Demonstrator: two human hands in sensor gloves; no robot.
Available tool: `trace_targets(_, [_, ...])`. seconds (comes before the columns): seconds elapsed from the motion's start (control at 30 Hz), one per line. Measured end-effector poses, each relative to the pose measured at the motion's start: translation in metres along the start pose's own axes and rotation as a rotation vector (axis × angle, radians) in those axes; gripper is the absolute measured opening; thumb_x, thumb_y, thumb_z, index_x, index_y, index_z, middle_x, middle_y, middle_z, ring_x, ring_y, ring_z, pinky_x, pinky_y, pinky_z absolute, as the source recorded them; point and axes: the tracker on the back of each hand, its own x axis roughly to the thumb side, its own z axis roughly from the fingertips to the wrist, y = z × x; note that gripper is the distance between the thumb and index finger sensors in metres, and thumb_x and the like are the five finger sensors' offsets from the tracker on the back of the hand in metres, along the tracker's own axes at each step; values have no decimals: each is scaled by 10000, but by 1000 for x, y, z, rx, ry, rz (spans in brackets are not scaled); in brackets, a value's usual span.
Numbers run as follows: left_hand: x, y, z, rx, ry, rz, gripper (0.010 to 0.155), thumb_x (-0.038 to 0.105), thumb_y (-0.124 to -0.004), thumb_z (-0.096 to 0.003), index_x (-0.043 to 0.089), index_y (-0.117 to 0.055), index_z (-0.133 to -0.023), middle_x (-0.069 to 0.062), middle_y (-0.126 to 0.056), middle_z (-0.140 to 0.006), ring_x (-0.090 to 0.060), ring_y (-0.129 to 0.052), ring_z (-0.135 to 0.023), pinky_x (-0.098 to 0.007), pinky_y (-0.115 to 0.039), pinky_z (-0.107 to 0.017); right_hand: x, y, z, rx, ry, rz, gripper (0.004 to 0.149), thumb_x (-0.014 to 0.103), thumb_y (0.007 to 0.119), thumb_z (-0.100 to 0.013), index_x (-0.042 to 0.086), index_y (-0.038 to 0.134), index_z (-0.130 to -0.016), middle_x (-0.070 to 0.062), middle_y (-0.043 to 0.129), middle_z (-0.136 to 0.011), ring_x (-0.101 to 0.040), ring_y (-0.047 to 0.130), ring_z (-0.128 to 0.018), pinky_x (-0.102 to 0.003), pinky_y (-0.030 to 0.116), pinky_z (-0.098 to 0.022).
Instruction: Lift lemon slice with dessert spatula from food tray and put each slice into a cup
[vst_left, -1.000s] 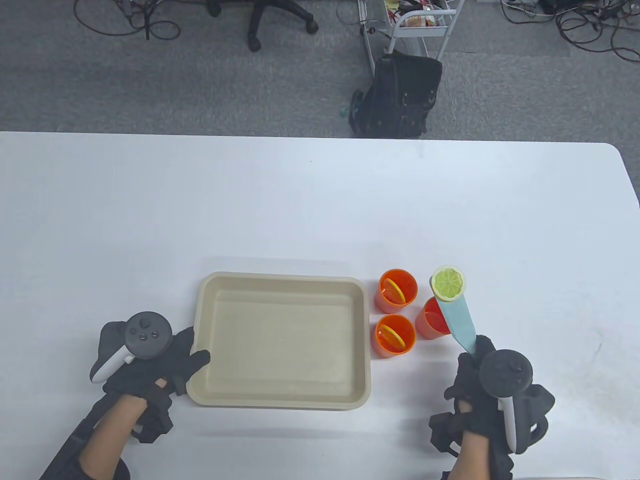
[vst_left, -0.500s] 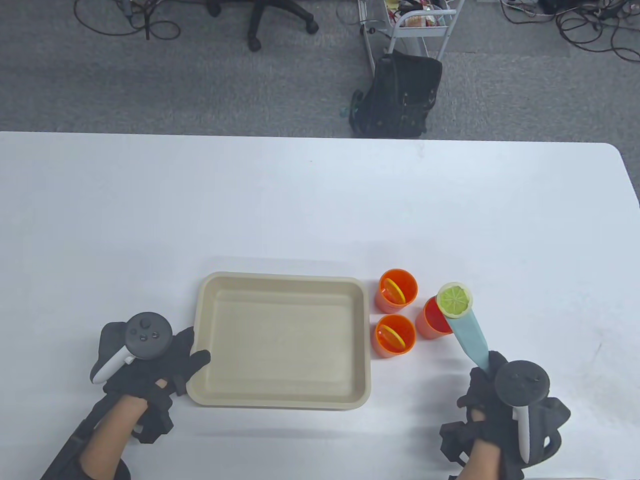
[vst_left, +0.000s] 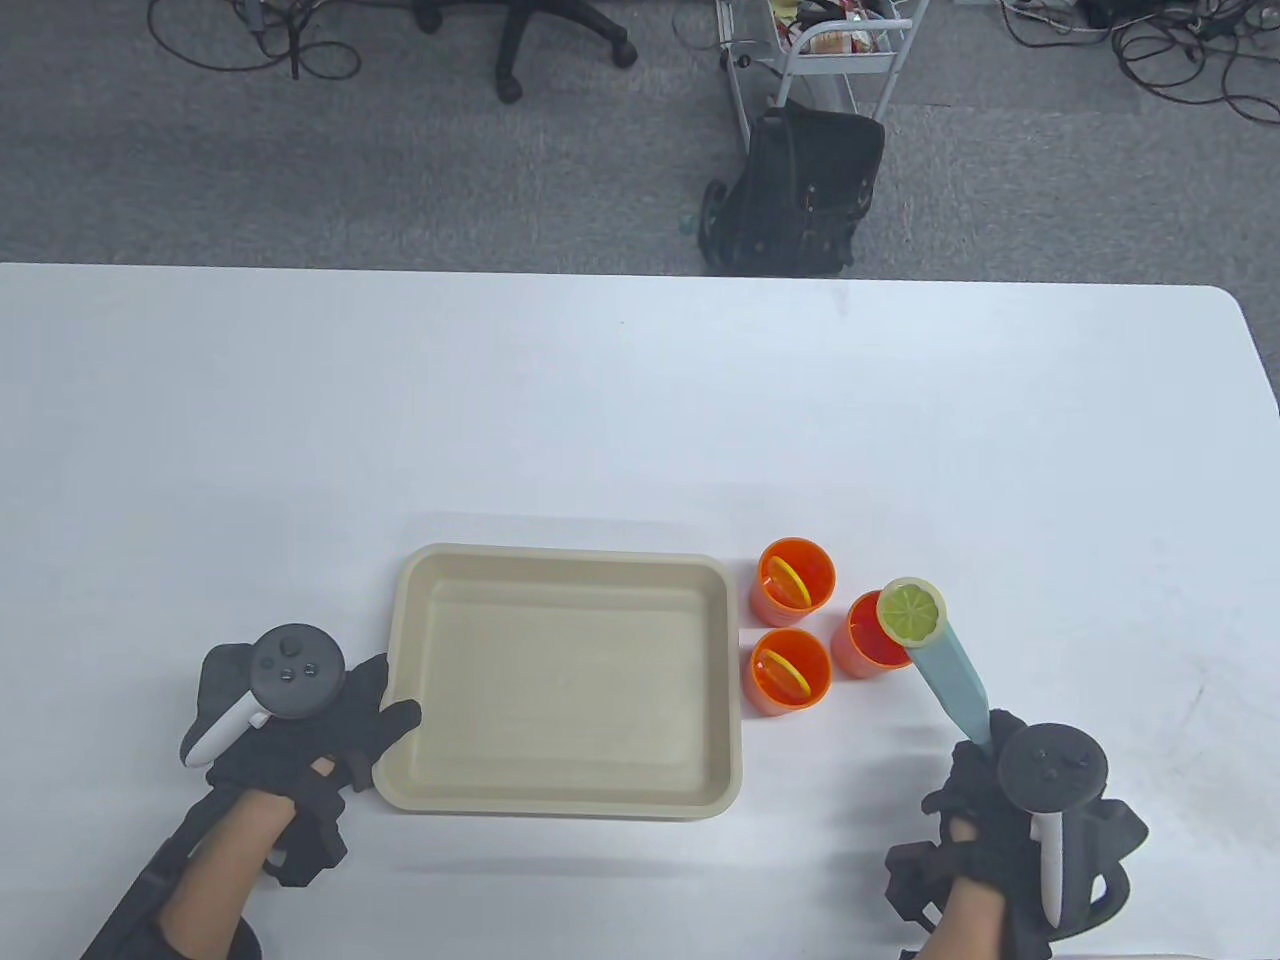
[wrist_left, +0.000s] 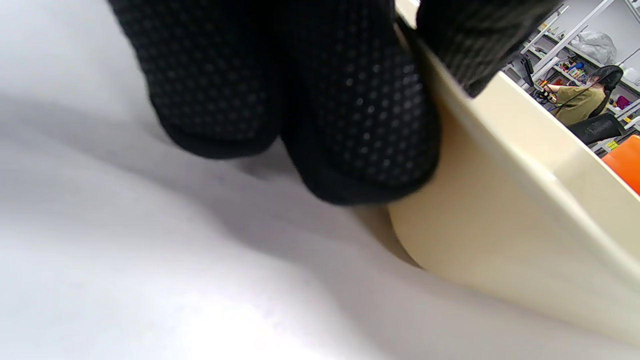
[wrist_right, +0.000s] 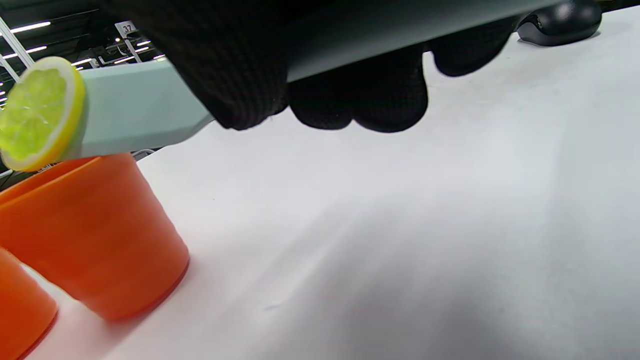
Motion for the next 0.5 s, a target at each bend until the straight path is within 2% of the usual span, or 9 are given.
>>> trace_targets(0.33, [0, 0, 0, 1, 1, -1, 764, 502, -812, -555, 8, -556, -1078, -1, -973, -670, -49, -1090, -366, -336, -957, -361, 1, 1, 1, -17, -4, -1, 534, 281, 875, -482, 187, 748, -993, -128, 832, -907, -313, 898, -745, -587, 650, -673])
trace_targets(0.5, [0, 0, 0, 0, 2, -1, 762, 502, -811, -556, 7, -557, -1077, -1, -974, -669, -50, -1090, -365, -337, -957, -360, 9, 1, 4, -17, -55, -7, 549, 292, 862, -488, 188, 723, -1009, -133, 840, -901, -304, 913, -724, -579, 672, -660])
